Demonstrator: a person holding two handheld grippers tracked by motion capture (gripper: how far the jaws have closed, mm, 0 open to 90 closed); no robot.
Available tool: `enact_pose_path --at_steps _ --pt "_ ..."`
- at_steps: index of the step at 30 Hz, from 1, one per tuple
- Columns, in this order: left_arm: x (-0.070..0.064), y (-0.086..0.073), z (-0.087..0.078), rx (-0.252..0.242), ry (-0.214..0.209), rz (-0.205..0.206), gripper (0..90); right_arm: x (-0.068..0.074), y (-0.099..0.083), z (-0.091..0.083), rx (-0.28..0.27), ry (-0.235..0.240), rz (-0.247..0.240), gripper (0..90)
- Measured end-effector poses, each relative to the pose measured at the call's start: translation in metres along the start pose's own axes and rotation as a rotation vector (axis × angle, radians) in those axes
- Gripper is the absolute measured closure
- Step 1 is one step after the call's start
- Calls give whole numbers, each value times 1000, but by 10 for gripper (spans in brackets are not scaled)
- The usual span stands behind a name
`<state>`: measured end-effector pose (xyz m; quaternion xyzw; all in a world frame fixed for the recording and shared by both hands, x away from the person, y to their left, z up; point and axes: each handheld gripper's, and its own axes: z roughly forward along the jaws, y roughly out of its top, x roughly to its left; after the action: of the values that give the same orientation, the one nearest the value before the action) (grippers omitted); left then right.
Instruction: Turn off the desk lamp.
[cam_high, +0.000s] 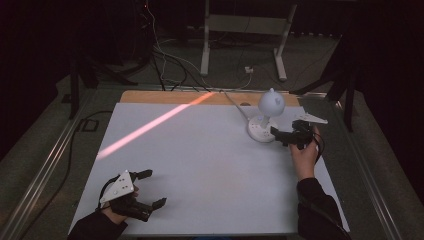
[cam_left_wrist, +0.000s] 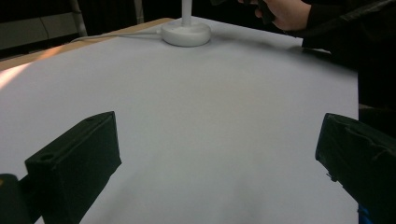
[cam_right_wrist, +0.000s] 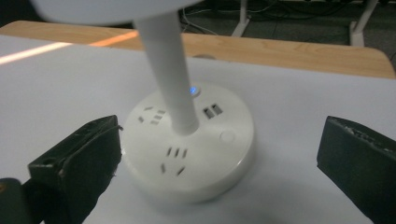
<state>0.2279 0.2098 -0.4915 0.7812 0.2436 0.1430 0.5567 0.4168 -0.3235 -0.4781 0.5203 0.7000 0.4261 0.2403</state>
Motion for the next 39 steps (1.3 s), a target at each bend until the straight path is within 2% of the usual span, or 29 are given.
enact_pose_path --at_steps 5,9,12,18,21,23,25,29,32,35,39 --pt "0 0 -1 -6 -2 0 5 5 -11 -8 -26 14 -30 0" --pt "0 0 -1 -7 -4 1 6 8 -21 -14 -26 38 -10 0" --pt "-1 0 -1 -4 -6 4 5 11 -29 -19 -4 19 -34 0" --pt "-1 1 -1 -7 -5 3 6 17 -40 -33 15 67 -5 0" --pt "-1 1 -1 -5 -6 5 5 25 -45 -39 18 94 -27 0" --pt "-1 1 -1 -6 -7 8 6 29 -48 -44 16 111 -25 0" --pt "-1 1 -2 -7 -7 8 6 34 -51 -49 13 112 -37 0" --pt "-1 0 -1 -4 -6 6 6 40 -59 -57 16 119 -40 0" --pt "-2 1 -1 -3 -5 10 6 45 -64 -63 17 143 -33 0" --pt "-2 1 -1 -4 -3 8 6 51 -69 -68 10 186 -56 0" --pt "-2 0 -1 -1 -4 9 6 57 -73 -70 12 194 -101 0"
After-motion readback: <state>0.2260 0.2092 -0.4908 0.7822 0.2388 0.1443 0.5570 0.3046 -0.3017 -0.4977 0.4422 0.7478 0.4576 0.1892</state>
